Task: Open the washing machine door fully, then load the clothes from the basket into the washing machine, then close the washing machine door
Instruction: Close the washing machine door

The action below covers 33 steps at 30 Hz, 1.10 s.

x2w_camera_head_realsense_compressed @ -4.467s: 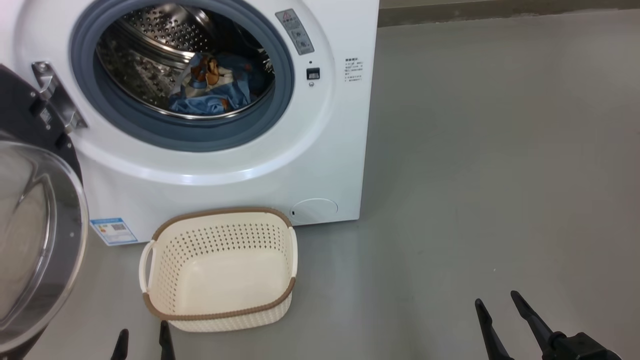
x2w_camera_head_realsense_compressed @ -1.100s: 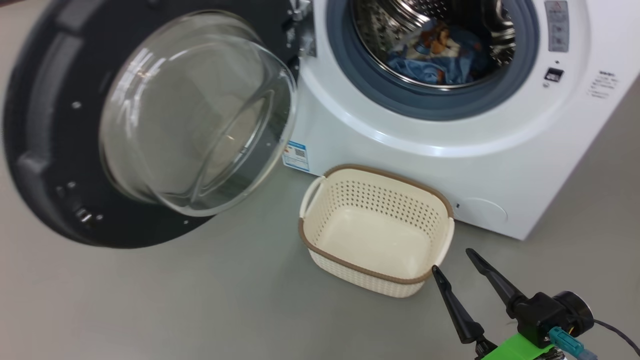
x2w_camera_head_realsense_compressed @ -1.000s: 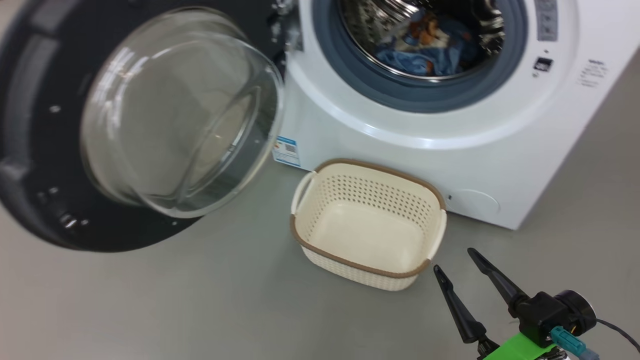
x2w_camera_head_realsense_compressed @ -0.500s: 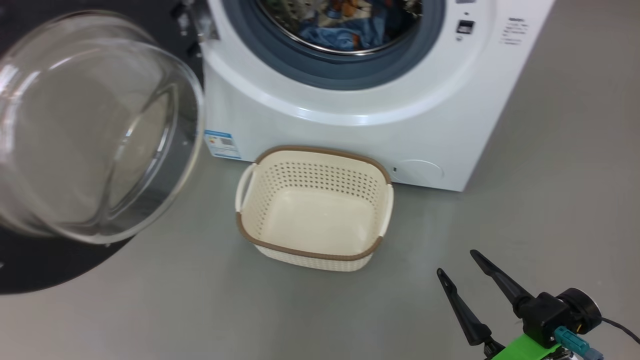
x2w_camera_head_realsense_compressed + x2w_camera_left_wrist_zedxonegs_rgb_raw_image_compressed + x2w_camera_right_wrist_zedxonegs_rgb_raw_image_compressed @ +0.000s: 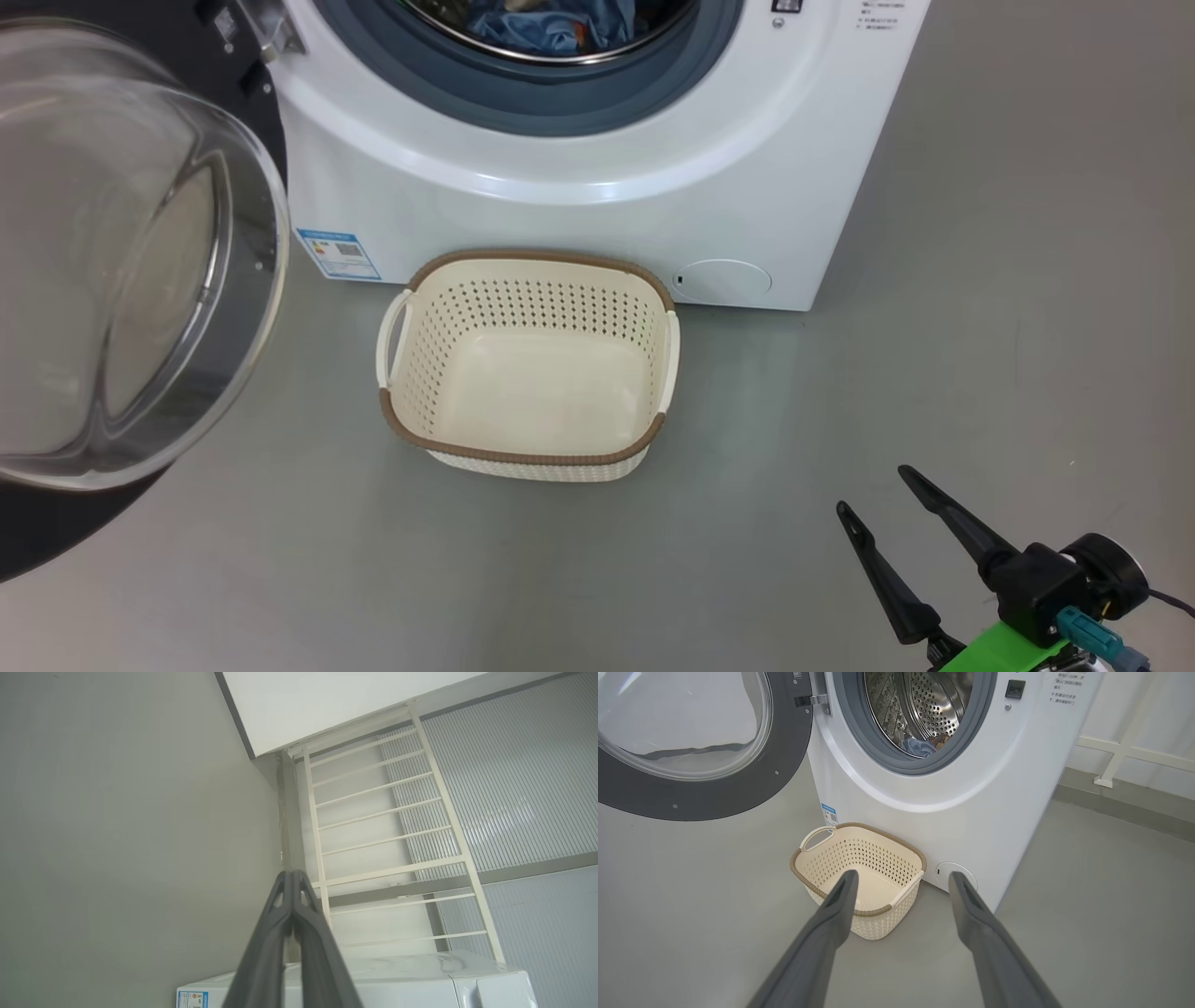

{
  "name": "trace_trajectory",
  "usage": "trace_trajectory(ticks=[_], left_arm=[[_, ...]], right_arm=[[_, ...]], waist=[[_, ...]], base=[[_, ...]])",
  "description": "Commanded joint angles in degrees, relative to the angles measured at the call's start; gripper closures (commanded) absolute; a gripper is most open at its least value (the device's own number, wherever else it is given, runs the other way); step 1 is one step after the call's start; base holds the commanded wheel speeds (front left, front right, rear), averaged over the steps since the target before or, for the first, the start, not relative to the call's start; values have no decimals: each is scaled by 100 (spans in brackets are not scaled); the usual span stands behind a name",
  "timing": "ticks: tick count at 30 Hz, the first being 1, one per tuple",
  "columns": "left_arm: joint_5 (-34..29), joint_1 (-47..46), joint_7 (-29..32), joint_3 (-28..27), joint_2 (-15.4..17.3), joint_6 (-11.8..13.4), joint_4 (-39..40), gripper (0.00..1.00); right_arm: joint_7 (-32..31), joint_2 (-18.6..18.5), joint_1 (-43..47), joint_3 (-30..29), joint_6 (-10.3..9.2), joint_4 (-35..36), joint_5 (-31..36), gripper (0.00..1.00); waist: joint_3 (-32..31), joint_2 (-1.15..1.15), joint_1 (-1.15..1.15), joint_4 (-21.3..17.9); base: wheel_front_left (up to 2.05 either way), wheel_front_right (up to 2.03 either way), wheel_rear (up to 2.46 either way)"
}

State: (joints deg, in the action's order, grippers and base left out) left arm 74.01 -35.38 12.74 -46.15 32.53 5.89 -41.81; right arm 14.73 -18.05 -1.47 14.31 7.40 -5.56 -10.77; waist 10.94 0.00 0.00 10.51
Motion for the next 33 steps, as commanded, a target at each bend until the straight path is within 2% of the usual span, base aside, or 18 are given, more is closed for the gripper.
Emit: trace_trajectory(ticks=[1,5,13,22,33], left_arm=[[83,-52,75,-105,399,17,201,100],[278,-30,248,-229,296,21,255,100],[476,100,838,-93,42,-48,339,100],[636,322,1634,94,-60,132,506,100],[1028,596,2768,301,-371,311,1072,100]], right_arm=[[27,-107,-59,111,9,147,-50,0],[27,-184,-14,94,9,148,-70,0],[27,-307,58,52,9,161,-101,0],[27,-289,54,76,9,142,-91,0],[27,-266,38,68,9,130,-74,0]], waist=[[26,0,0,-22],[43,0,0,-46],[51,0,0,-44],[-17,0,0,-27],[-76,0,0,65]], base=[[0,0,0],[0,0,0],[0,0,0],[0,0,0],[0,0,0]])
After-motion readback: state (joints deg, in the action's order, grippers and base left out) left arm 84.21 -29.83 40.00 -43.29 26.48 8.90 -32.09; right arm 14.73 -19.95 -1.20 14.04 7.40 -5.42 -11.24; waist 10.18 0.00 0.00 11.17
